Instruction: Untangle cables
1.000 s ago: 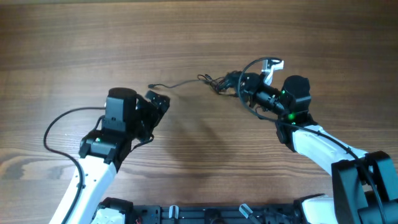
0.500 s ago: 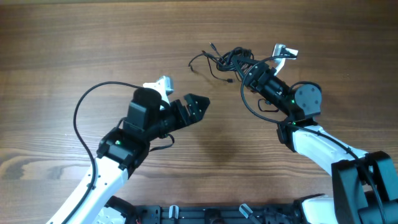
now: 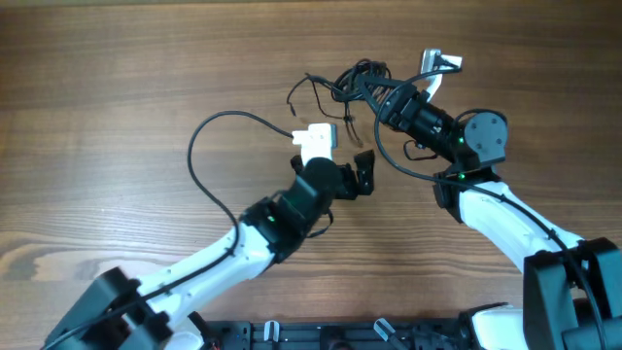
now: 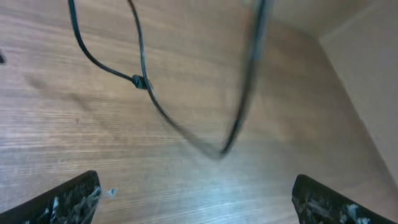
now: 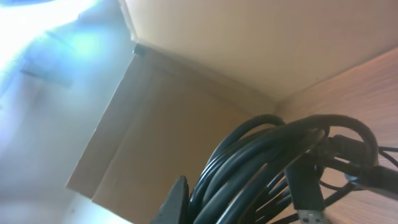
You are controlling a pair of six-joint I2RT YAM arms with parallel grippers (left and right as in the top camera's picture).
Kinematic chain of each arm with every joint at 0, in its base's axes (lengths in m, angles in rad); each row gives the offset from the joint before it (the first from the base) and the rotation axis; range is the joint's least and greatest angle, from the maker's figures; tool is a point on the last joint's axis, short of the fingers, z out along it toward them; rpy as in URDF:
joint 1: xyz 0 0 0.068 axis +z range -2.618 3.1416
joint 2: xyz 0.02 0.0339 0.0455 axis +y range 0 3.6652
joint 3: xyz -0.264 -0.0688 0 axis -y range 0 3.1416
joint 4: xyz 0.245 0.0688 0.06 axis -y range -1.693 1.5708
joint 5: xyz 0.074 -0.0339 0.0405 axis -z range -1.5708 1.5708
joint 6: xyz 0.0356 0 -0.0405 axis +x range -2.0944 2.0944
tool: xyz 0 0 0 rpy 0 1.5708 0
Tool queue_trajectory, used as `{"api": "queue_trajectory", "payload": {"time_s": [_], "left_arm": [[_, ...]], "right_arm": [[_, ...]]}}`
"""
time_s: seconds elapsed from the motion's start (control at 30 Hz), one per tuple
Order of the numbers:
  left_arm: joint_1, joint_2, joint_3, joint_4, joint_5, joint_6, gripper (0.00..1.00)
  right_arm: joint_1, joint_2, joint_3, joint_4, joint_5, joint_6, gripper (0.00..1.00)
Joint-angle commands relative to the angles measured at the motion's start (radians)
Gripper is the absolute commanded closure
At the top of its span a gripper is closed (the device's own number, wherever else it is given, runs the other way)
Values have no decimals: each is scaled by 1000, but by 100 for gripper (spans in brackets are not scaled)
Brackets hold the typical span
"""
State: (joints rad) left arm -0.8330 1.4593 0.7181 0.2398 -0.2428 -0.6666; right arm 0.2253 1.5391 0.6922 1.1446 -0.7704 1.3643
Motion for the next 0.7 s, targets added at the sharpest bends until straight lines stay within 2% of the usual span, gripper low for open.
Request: {"api": "queue_trajectory", "payload": {"time_s": [0.0, 0.13, 0.17, 0.2, 0.23, 0.27, 0.33, 0.4, 0.43, 0.57, 0.67], "left_arm": [[-29, 73, 2, 44, -144, 4, 0], [-29, 95, 2, 117, -144, 4, 0], [-29, 95, 2, 134, -144, 5, 7], [-29, 95, 2, 139, -144, 5, 20], [-29, 95, 2, 133, -144, 5, 26], [-29, 95, 2, 119, -143, 5, 27], [-29, 82, 2, 57, -128, 5, 18], [-29, 38, 2, -14, -38, 5, 17], [-29, 8, 2, -47, 6, 5, 16], [-28, -147, 2, -206, 71, 9, 16], [-6, -323, 2, -373, 66, 10, 14]], "right_arm": [[-4, -6, 29, 3, -68, 0, 96], [-4, -6, 29, 2, -108, -1, 96], [-4, -6, 29, 2, -108, -1, 96], [-4, -6, 29, 2, -110, 0, 96], [-5, -6, 29, 2, -116, -1, 96], [-8, -6, 29, 2, -137, -4, 96], [-29, -6, 29, -9, -200, -108, 96], [-67, -6, 29, -115, -268, -381, 96], [-85, -6, 29, -201, -270, -462, 96], [-163, -5, 28, -548, -281, -563, 96], [-169, -5, 28, -592, -431, -724, 96]]}}
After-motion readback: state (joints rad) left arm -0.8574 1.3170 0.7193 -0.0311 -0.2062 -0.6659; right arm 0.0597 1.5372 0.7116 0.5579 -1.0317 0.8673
